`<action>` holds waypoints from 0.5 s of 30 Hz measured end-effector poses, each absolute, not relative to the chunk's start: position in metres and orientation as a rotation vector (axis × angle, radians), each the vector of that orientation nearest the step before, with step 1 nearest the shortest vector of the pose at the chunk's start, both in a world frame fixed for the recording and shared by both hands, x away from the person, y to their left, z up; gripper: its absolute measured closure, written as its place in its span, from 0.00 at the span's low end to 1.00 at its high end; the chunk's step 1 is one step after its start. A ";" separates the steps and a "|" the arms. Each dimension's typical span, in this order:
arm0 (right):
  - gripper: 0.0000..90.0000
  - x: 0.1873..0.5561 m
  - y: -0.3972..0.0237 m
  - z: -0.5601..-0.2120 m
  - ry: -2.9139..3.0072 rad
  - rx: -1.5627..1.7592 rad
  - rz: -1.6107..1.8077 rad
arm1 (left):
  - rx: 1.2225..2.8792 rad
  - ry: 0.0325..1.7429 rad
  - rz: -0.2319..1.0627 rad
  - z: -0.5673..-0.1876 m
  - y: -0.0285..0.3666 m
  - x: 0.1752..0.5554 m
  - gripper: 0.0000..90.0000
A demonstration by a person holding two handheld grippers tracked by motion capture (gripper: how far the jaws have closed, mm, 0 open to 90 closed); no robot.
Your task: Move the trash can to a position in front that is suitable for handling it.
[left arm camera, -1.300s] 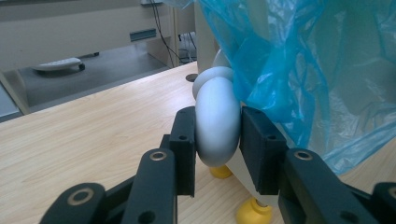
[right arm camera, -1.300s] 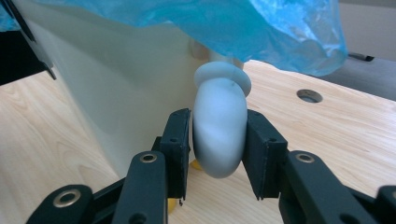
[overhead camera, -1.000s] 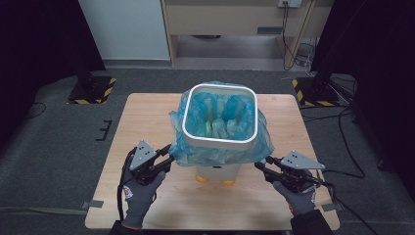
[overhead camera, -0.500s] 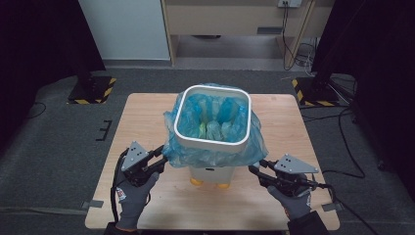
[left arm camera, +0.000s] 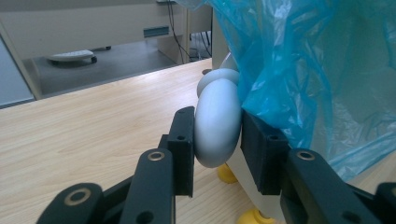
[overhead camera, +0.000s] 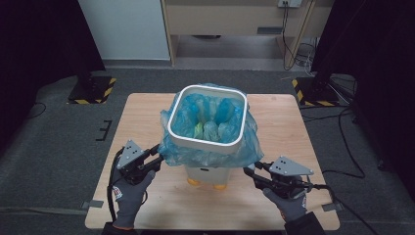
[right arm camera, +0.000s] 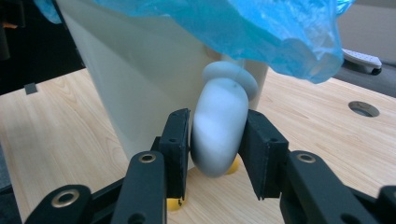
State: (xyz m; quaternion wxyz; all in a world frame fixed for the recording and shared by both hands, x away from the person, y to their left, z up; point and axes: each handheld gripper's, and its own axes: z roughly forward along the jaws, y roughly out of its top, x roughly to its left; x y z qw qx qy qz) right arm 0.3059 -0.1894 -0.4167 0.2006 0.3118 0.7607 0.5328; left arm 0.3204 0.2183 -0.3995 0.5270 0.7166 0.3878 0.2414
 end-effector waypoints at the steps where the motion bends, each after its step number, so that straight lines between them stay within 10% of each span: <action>1: 0.70 0.306 -0.189 -0.417 2.128 0.878 1.506 | 1.712 0.927 0.575 -0.400 0.220 0.320 0.72; 15: 0.66 0.307 -0.188 -0.419 2.122 0.877 1.491 | 1.711 0.914 0.571 -0.401 0.220 0.320 0.72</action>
